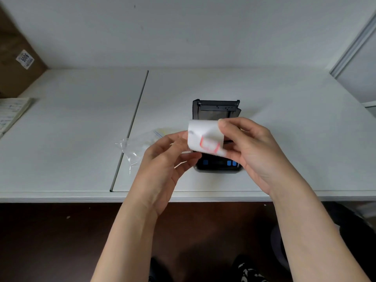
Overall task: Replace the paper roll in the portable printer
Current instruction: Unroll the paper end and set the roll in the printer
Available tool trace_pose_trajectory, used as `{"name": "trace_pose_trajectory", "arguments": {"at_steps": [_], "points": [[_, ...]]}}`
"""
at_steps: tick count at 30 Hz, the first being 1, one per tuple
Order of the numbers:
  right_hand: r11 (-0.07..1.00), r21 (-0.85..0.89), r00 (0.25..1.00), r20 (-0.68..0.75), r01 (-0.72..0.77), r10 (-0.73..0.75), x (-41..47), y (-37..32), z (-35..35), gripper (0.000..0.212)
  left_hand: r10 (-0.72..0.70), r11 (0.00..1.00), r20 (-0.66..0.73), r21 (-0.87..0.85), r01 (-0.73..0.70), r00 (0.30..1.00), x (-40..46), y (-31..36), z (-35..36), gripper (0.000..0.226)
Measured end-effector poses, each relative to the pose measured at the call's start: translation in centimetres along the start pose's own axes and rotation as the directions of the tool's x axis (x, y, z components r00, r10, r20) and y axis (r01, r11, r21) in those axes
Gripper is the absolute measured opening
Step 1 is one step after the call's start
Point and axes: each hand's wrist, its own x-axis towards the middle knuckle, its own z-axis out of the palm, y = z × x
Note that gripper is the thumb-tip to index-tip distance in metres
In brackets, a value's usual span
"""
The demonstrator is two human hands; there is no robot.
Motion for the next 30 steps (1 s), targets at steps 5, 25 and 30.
{"name": "trace_pose_trajectory", "arguments": {"at_steps": [5,25,30], "points": [[1.000,0.008,0.999,-0.033,0.000,0.001,0.2,0.0,-0.8,0.021,0.069,0.996,0.002,0.060,-0.069,0.998,0.2,-0.7,0.7,0.017],[0.911,-0.356,0.939,-0.190,0.206,-0.287,2.3,1.7,-2.0,0.012,0.245,0.905,-0.148,0.389,-0.172,0.958,3.4,-2.0,2.7,0.007],[0.879,-0.432,0.933,-0.186,0.203,-0.308,2.6,2.3,-2.4,0.011,0.294,0.846,-0.169,0.504,-0.174,0.941,4.2,-2.2,3.0,0.008]]}}
